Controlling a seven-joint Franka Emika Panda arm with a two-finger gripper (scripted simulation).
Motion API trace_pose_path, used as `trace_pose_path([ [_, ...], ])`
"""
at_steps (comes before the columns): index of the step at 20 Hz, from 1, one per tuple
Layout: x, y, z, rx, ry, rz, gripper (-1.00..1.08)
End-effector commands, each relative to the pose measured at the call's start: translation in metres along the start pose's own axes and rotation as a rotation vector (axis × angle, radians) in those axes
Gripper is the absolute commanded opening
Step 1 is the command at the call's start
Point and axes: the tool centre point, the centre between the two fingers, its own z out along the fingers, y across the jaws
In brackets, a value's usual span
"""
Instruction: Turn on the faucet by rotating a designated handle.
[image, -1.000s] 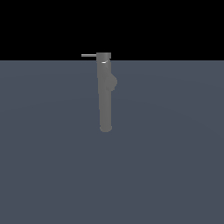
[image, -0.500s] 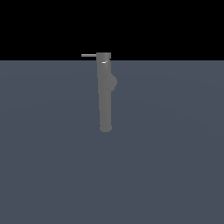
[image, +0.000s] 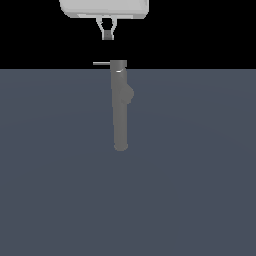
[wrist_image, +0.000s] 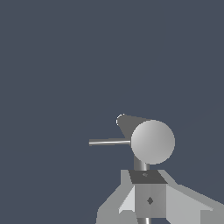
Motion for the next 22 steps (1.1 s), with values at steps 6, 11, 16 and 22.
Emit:
trace_pose_path([
  [6, 0.035, -0.016, 0.042, 0.004, -0.002, -0.026, -1.0],
  [11, 0.047, -0.023, 0.059, 0.006, -0.002, -0.035, -1.0],
  [16, 0.051, -0.025, 0.064, 0.007, -0.003, -0.038, -1.0],
  [22, 0.045, -0.026, 0.064, 0.007, -0.003, -0.038, -1.0],
])
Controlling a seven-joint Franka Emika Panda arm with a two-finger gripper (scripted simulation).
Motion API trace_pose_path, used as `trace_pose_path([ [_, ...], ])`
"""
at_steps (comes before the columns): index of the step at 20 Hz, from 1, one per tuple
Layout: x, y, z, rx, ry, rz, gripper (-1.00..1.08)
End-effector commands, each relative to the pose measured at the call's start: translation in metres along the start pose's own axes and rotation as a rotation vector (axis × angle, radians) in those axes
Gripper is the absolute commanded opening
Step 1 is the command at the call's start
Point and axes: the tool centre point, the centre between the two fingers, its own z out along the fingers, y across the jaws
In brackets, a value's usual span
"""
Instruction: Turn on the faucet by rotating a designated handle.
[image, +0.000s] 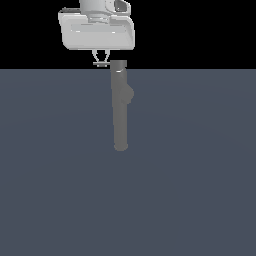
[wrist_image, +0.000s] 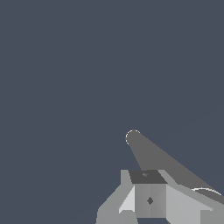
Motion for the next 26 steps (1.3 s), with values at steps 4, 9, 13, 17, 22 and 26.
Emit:
trace_pose_path([
  [4, -0.014, -0.004, 0.0, 0.0, 0.0, 0.0, -1.0],
  [9, -0.03, -0.009, 0.0, 0.0, 0.001, 0.0, -1.0],
  [13, -0.039, -0.011, 0.0, 0.0, 0.001, 0.0, -1.0],
  [17, -0.041, -0.006, 0.0, 0.0, 0.009, 0.0, -1.0],
  [22, -0.057, 0.0, 0.0, 0.0, 0.006, 0.0, -1.0],
  [26, -0.07, 0.005, 0.0, 0.0, 0.004, 0.0, -1.0],
])
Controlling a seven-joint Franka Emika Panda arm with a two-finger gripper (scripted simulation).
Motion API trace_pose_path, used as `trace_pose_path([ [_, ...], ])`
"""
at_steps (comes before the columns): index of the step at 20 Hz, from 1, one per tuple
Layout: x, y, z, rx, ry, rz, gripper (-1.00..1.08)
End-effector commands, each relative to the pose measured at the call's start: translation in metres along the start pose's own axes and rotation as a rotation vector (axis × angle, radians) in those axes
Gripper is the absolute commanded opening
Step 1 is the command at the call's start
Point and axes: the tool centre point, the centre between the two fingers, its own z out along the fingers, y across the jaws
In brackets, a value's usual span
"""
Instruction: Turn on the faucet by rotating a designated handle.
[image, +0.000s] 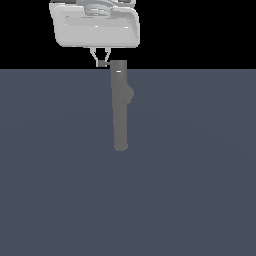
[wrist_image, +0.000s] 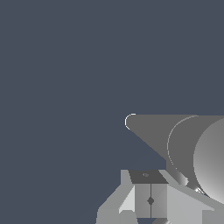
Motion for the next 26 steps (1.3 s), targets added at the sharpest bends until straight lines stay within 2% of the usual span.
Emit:
trace_pose_path([
  [1, -0.017, 0.005, 0.0, 0.0, -0.018, 0.005, -1.0],
  [4, -0.027, 0.008, 0.0, 0.001, -0.019, 0.005, -1.0],
  [6, -0.017, 0.005, 0.001, 0.0, -0.008, -0.001, -1.0],
  [15, -0.04, 0.053, -0.001, 0.001, -0.019, 0.004, -1.0],
  [16, -0.04, 0.053, -0.001, 0.001, -0.019, 0.004, -1.0],
  [17, -0.031, 0.027, 0.001, 0.003, -0.009, -0.034, -1.0],
  [26, -0.019, 0.084, 0.0, 0.001, -0.018, -0.003, -1.0],
])
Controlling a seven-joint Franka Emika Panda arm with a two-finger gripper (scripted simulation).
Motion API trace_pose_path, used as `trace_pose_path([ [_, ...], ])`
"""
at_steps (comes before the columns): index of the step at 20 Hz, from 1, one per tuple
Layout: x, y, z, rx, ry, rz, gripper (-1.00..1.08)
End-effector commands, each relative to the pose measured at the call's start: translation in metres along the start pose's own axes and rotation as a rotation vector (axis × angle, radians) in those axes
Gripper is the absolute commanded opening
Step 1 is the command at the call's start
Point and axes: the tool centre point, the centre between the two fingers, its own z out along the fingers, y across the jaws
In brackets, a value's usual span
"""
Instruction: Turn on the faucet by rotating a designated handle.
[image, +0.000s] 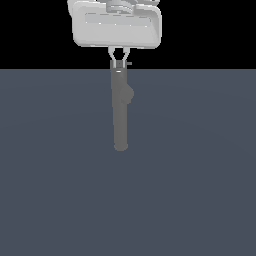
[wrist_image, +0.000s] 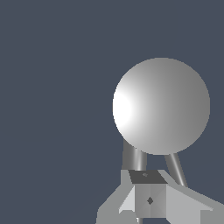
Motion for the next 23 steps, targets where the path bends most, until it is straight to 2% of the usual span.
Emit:
trace_pose_path([
  [1, 0.009, 0.045, -0.002, -0.011, 0.02, 0.053, -1.0],
  [3, 0.01, 0.051, -0.002, -0.011, 0.02, 0.056, -1.0],
  [4, 0.003, 0.014, 0.0, 0.001, -0.002, 0.007, -1.0],
  [23, 0.055, 0.065, -0.003, -0.011, 0.018, 0.056, -1.0],
])
